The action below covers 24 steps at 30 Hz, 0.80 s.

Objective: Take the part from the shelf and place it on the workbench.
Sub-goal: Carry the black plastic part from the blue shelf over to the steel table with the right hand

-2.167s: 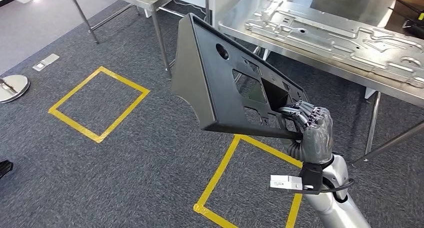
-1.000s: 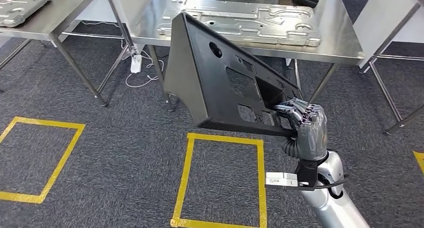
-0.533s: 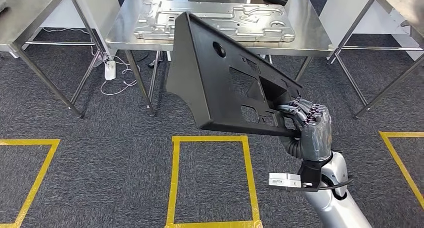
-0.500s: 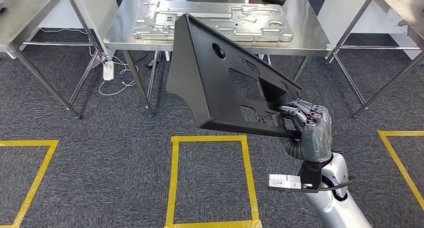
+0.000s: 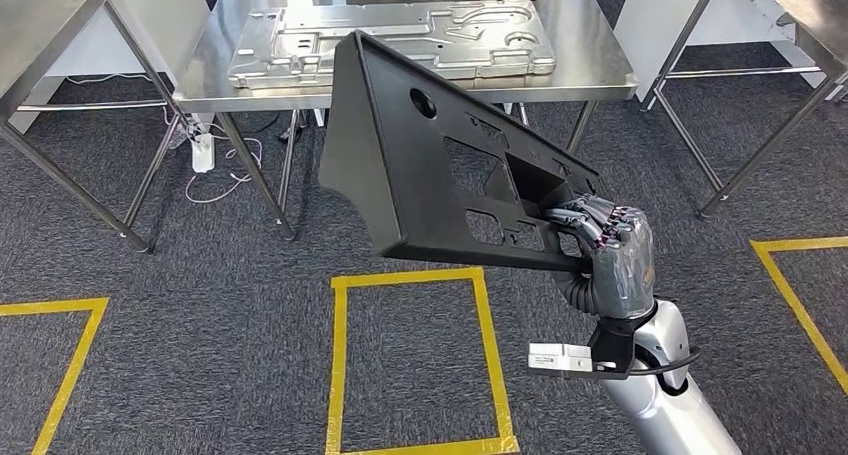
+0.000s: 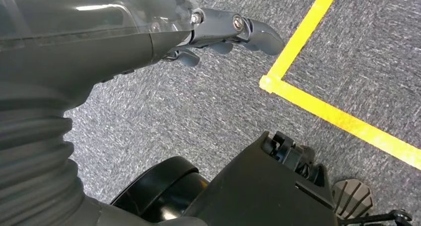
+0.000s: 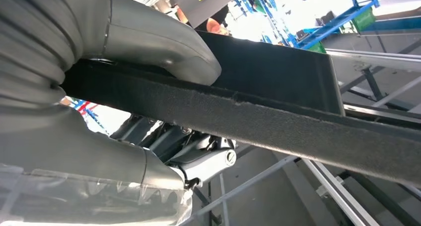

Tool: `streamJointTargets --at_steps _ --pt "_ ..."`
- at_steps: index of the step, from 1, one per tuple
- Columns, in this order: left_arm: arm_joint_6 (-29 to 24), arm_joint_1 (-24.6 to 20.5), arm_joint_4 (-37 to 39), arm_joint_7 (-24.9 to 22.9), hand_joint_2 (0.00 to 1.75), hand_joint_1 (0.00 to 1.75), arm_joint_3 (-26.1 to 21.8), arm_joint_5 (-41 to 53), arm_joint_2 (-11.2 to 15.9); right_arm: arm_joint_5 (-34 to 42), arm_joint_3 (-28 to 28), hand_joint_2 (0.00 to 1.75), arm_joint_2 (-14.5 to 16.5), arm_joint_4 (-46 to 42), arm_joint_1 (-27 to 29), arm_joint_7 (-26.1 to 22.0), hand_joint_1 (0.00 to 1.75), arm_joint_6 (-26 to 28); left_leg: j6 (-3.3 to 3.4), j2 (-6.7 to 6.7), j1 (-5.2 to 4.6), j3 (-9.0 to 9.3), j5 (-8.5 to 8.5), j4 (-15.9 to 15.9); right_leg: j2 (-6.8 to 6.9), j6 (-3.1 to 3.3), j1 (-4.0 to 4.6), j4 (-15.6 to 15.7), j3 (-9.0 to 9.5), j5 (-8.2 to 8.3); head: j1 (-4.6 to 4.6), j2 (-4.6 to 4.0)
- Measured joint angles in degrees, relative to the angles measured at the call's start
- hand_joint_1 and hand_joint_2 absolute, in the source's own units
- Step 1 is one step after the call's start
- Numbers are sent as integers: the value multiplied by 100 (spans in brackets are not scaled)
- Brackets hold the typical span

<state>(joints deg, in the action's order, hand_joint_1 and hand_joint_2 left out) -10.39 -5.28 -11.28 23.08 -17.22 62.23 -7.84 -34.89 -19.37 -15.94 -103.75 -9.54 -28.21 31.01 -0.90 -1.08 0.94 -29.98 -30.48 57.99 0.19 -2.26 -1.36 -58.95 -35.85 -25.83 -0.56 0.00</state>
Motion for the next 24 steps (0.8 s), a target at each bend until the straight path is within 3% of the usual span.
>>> streamJointTargets --at_steps 4,7,9,11,13,14,15,16,18,20,22,24 --pt "17 0 0 6 175 0 0 -5 1 0 -15 175 5 0 0 2 175 1 2 -1 -24 -2 -13 14 0 -8 -20 4 11 6 -53 0" --pt "31 0 0 39 175 0 0 -19 1 -8 -34 175 7 0 4 3 175 9 30 -1 -44 6 8 -17 -2 -56 -33 -1 39 81 -73 0" --pt "41 1 0 57 175 0 0 -20 -4 -15 -38 175 9 0 7 4 175 16 65 -8 -2 54 55 -81 -4 -85 -33 -75 15 84 -76 0" --pt "47 4 0 66 175 0 0 -21 -9 -16 -36 175 11 0 1 3 175 19 82 -14 45 94 84 -115 -5 -111 -37 -426 -161 -152 -12 0" --pt "51 7 0 68 175 0 0 -22 -13 -16 -37 175 13 2 8 3 175 20 84 -19 62 94 84 -115 -6 -147 -42 -1112 -493 -480 81 0" --pt "53 9 0 69 175 0 0 -22 -14 -16 -38 175 14 6 17 4 175 20 77 -22 74 97 80 -114 -6 -163 -50 -1362 -626 -563 112 0" --pt "55 9 0 68 175 0 0 -23 -14 -16 -39 175 14 10 23 4 175 20 64 -23 92 103 72 -112 -6 -183 -61 -1430 -673 -545 133 0" --pt "56 9 0 68 175 0 0 -24 -15 -16 -39 175 14 13 26 4 175 20 41 -21 117 118 55 -111 -5 -204 -77 -1256 -603 -411 150 0" --pt "57 10 0 70 175 0 0 -24 -15 -16 -38 175 15 18 24 4 175 20 -45 -15 163 173 -5 -113 14 -274 -115 -506 -252 -36 181 0" --pt "60 10 -1 82 175 0 0 -26 -14 -16 -41 175 19 27 17 3 175 25 -151 -21 166 213 -64 -119 43 -238 -103 3 -18 36 219 0" --pt "59 11 -2 91 175 0 0 -30 -13 -17 -41 175 22 33 29 12 175 32 -238 -42 146 262 -84 -143 43 -83 -72 48 11 -69 206 0" --pt "58 6 -3 91 175 0 0 -33 -17 -16 -37 175 23 31 43 24 175 36 -285 -38 161 277 -79 -64 8 37 -76 34 86 -90 132 0"
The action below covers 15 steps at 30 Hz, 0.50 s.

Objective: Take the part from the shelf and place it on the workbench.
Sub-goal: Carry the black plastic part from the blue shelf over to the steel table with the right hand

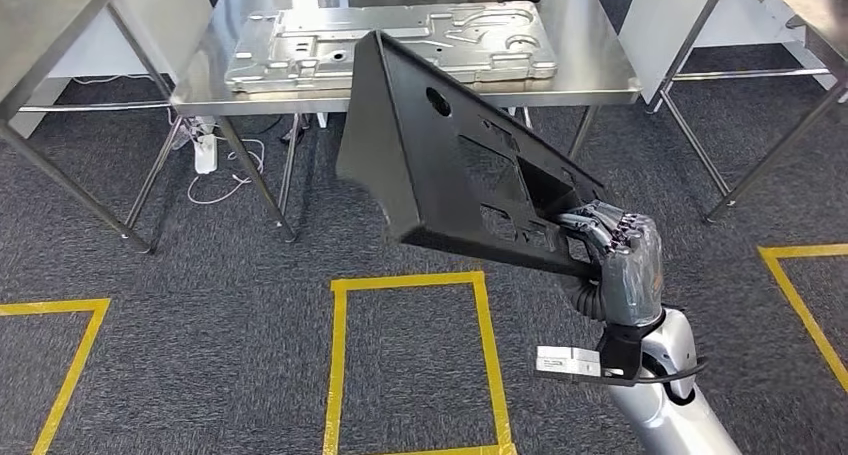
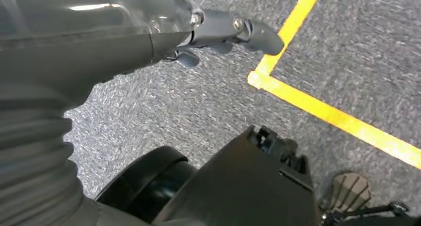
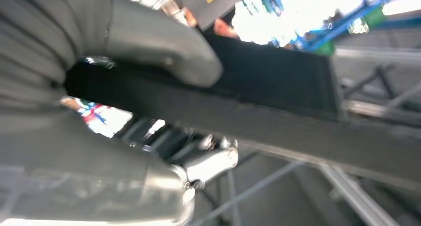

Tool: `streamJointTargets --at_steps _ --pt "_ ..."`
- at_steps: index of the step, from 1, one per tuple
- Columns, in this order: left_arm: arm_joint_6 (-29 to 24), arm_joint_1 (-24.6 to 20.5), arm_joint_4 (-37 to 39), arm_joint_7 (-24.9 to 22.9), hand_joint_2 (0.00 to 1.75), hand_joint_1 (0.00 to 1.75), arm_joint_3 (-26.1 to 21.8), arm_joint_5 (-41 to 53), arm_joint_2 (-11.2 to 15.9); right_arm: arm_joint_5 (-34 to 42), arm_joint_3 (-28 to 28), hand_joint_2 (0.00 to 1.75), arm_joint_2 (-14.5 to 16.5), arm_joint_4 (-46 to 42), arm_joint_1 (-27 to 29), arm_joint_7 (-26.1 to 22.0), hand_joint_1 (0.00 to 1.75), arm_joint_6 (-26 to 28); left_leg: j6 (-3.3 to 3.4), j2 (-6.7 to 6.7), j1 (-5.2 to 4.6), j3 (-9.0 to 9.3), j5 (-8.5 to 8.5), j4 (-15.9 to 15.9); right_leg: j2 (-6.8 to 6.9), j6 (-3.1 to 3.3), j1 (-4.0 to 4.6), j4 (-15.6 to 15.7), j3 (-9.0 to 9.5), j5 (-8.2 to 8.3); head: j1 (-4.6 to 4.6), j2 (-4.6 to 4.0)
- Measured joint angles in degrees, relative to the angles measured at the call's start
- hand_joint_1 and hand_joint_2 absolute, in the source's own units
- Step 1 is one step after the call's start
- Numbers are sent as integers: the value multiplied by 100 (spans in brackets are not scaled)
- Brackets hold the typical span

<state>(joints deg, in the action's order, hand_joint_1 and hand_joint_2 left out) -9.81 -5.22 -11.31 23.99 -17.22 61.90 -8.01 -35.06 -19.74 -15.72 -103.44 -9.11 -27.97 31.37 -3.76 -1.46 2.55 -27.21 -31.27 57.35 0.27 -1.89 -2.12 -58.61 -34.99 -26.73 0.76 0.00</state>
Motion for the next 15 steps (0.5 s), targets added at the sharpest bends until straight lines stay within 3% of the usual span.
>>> streamJointTargets --at_steps 2,4,5,6,7,8,10,12,15 --pt "0 -8 -2 6 175 0 0 -1 -3 -2 2 175 0 -3 -14 2 175 1 0 44 -1 -278 -73 529 -23 90 9 5 116 -67 -86 0" --pt "-3 -28 -4 30 175 0 -2 -13 -4 -4 -1 175 2 -3 -16 2 175 2 22 93 -55 -794 -334 1350 -29 157 43 6 223 -161 -167 0" --pt "-2 -43 -5 47 175 0 -3 -19 -4 -4 -4 175 4 -3 -10 2 175 2 38 107 -90 -1011 -478 1642 -39 177 63 6 286 -214 -194 0" --pt "2 -57 -5 61 175 0 -3 -26 -5 -4 -7 175 8 -3 -4 2 175 2 63 116 -122 -1135 -553 1743 -56 189 82 6 361 -271 -211 0" --pt "7 -65 -5 71 175 0 -3 -30 -7 -4 -9 175 11 -3 -2 2 175 2 98 119 -151 -1175 -525 1658 -75 196 99 7 446 -331 -224 0" --pt "13 -64 -5 76 175 0 -2 -32 -8 -4 -10 175 14 -3 -3 2 175 2 141 119 -177 -1152 -371 1405 -94 197 112 7 535 -393 -239 0" --pt "18 -45 -3 77 175 0 -4 -37 -10 -4 -10 175 15 2 4 3 175 3 239 126 -226 -1067 195 726 -127 181 129 8 658 -523 -269 0" --pt "21 -30 1 79 175 0 -6 -40 -12 -5 -11 175 16 10 10 4 175 9 312 130 -262 -1036 529 377 -153 131 144 12 723 -623 -281 0" --pt "22 -40 1 78 175 0 -5 -37 -33 -8 -5 175 22 12 4 5 175 20 398 133 -263 -945 481 328 -152 48 154 -98 775 -624 -273 0"
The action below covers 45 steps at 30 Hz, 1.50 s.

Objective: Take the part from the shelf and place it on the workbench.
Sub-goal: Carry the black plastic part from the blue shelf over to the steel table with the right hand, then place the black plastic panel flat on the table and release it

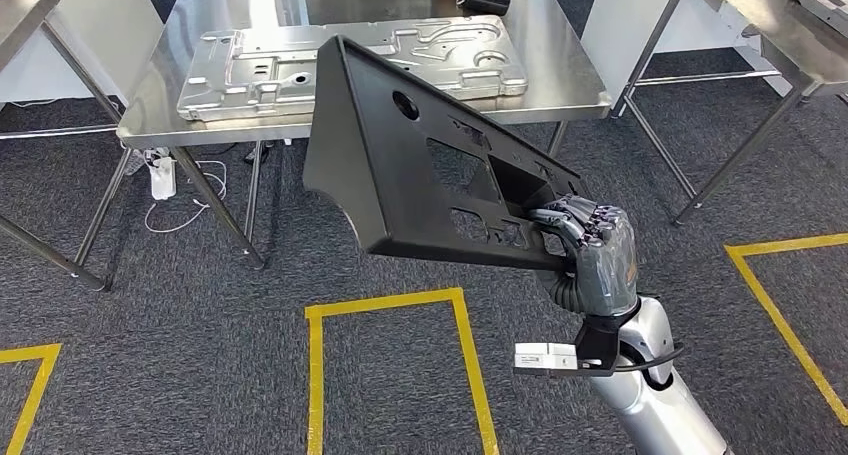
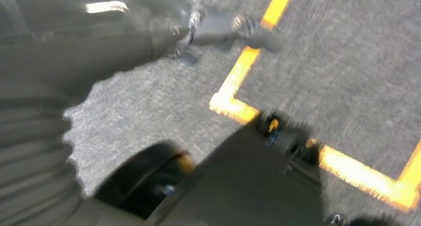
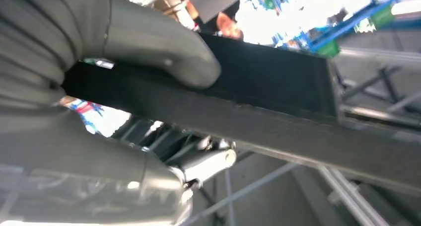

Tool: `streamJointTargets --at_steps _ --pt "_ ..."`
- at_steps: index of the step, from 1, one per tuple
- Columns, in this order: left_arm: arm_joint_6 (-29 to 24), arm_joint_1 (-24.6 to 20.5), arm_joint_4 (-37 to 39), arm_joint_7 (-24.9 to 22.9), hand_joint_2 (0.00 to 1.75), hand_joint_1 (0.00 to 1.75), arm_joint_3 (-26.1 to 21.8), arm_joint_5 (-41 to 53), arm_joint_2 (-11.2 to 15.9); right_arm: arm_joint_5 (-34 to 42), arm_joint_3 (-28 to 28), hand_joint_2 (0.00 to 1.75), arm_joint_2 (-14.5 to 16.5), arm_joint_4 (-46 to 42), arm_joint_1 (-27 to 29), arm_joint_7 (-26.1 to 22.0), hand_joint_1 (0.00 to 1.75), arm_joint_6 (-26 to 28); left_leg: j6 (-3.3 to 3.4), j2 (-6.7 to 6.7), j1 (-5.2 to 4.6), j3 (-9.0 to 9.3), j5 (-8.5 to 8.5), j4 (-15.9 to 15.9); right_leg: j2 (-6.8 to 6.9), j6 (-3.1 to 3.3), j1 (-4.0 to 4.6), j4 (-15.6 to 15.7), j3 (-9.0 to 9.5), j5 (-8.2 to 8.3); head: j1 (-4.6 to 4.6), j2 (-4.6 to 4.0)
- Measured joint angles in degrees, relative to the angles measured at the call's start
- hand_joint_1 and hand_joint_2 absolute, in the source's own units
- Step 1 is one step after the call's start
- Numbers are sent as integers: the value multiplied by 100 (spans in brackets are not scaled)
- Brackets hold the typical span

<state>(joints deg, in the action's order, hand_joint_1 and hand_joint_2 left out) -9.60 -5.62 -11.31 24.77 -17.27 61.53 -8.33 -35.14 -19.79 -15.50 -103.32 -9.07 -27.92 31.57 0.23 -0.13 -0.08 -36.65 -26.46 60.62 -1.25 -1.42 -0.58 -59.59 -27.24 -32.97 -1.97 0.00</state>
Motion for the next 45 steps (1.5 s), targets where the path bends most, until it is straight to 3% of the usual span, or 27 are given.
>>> streamJointTargets --at_steps 2,5,6,7,8,10,12,15,17,21,22,23,25,27,29,31,33,41,45 --pt "0 4 -1 -8 175 0 1 5 -16 2 10 175 1 -1 -20 -1 175 7 56 2 33 138 -47 -60 23 -36 -4 -432 -235 -6 39 0" --pt "0 22 -2 -22 175 0 1 10 -19 1 11 175 2 1 -30 -1 175 12 81 3 65 291 -149 -117 44 -77 -23 -1342 -956 -342 145 0" --pt "0 27 -2 -25 175 0 1 10 -19 1 10 175 2 1 -27 0 175 12 75 8 75 343 -196 -121 48 -85 -30 -1447 -1133 -429 179 0" --pt "0 33 -2 -26 175 0 1 10 -19 1 10 175 2 1 -26 1 175 13 62 15 87 408 -249 -121 53 -92 -38 -1387 -1228 -401 213 0" --pt "1 38 -2 -27 175 0 1 10 -19 1 10 175 2 1 -26 1 175 13 42 21 100 485 -306 -121 58 -102 -48 -1166 -1240 -236 243 0" --pt "2 46 0 -28 175 0 1 10 -19 1 11 175 2 2 -25 1 175 13 -23 27 121 648 -427 -116 93 -127 -65 -480 -1137 388 293 0" --pt "2 51 2 -34 175 0 1 10 -17 -1 10 175 2 7 -21 1 175 14 -108 28 117 742 -524 -128 134 -106 -50 -73 -1064 767 324 0" --pt "0 48 2 -45 175 0 1 12 -17 -4 10 175 2 9 -18 6 175 18 -207 17 107 807 -570 -150 126 5 -40 -33 -999 800 272 0" --pt "0 42 1 -48 175 0 1 16 -17 -8 10 175 2 3 -35 8 175 19 -234 13 112 720 -653 113 115 77 -59 -19 -939 777 206 0" --pt "-1 5 -1 -17 175 0 1 8 -19 -11 5 175 2 1 -43 8 175 19 -244 17 90 -16 -1205 1444 110 175 -34 -14 -883 714 69 0" --pt "-1 -6 -2 -11 175 0 1 4 -19 -12 4 175 2 1 -41 8 175 19 -237 17 84 -84 -1185 1500 102 184 -24 -14 -869 705 54 0" --pt "-1 -12 -2 -13 175 0 1 5 -19 -12 3 175 2 1 -40 8 175 19 -225 18 78 -53 -1040 1336 91 186 -15 -14 -849 695 39 0" --pt "1 -2 -1 -23 175 0 1 14 -17 -12 3 175 2 1 -42 8 175 19 -182 22 61 203 -562 570 68 174 -8 -14 -808 677 18 0" --pt "1 13 1 -31 175 0 1 21 -18 -12 4 175 2 1 -44 8 175 19 -129 27 30 362 -372 31 56 137 0 -21 -808 674 6 0" --pt "2 18 3 -28 175 0 2 20 -23 -15 5 175 3 1 -42 8 175 20 -99 27 10 356 -343 -51 54 105 10 -24 -821 663 3 0" --pt "2 14 3 -25 175 0 2 21 -30 -15 12 175 3 1 -42 8 175 23 -94 30 8 359 -231 -71 59 138 15 -12 -809 662 15 0" --pt "2 12 3 -28 175 0 3 23 -32 -14 25 175 1 1 -43 8 175 25 -88 33 8 360 -221 -76 62 162 17 16 -793 687 41 0" --pt "0 9 3 -58 175 0 3 30 -32 -42 61 175 0 1 -40 22 175 25 -39 32 -4 354 -231 -71 62 47 11 81 -769 713 167 0" --pt "0 9 1 -60 175 0 3 30 -31 -43 61 175 0 1 -41 26 175 25 -36 32 -3 355 -233 -75 62 32 12 81 -773 706 177 0"
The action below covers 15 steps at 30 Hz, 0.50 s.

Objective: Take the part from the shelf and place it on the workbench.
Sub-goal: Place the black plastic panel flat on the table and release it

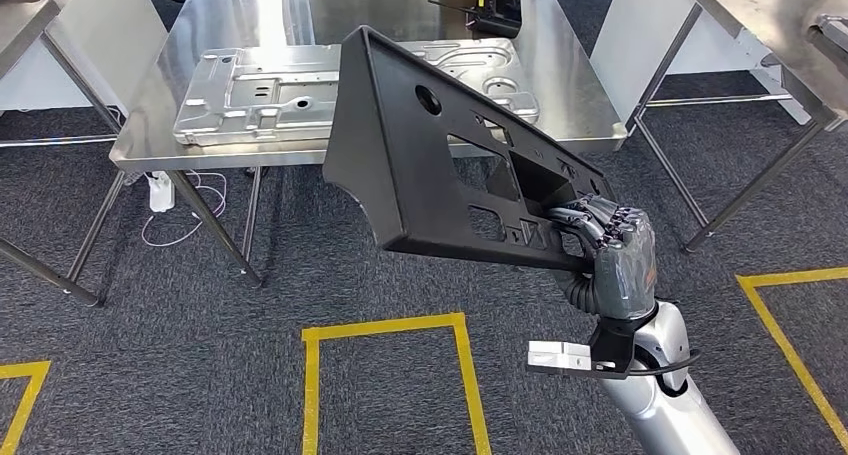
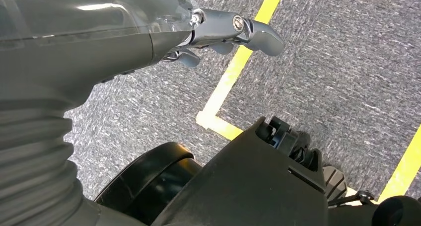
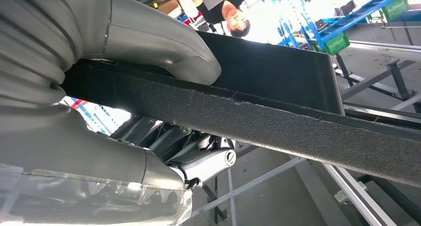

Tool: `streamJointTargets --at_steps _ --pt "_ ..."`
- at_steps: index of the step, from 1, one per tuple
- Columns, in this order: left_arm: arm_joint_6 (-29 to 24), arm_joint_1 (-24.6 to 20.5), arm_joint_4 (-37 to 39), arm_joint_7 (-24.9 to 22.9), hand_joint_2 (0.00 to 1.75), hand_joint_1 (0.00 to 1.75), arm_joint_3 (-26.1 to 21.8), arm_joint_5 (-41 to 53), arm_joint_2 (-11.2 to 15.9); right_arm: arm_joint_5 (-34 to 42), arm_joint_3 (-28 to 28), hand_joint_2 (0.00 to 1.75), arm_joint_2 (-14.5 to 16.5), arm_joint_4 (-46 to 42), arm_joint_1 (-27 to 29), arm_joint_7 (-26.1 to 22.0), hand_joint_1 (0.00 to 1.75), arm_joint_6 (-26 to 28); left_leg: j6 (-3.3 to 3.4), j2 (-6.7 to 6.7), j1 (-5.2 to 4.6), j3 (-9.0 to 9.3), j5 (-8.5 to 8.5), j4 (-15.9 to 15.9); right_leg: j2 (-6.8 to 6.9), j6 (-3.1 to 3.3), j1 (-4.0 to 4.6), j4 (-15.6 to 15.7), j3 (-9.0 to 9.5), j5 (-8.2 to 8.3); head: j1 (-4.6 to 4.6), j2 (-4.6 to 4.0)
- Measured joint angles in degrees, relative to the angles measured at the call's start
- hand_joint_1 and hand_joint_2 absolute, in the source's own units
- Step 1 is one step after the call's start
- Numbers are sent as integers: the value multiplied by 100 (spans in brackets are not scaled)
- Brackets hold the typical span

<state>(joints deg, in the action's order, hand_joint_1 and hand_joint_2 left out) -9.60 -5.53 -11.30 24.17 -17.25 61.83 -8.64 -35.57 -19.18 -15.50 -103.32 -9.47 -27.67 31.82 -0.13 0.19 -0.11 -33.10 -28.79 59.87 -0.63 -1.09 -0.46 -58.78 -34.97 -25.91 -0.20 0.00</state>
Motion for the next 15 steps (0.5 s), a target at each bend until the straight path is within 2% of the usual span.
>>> streamJointTargets --at_steps 11,13,15 --pt "-12 0 0 0 175 0 2 4 3 -19 -1 175 0 0 3 8 175 0 16 0 -33 2 -9 -3 0 -22 -26 5 -3 -1 -25 0" --pt "-13 -1 0 0 175 0 2 5 3 -19 -1 175 0 0 3 8 175 0 39 -1 -46 1 -18 -5 0 -50 -38 17 1 -1 -29 0" --pt "-14 -4 -1 1 175 0 2 7 -1 -20 1 175 0 -5 6 9 175 0 83 -6 -16 35 1 -62 0 -88 -29 18 4 -14 -34 0"
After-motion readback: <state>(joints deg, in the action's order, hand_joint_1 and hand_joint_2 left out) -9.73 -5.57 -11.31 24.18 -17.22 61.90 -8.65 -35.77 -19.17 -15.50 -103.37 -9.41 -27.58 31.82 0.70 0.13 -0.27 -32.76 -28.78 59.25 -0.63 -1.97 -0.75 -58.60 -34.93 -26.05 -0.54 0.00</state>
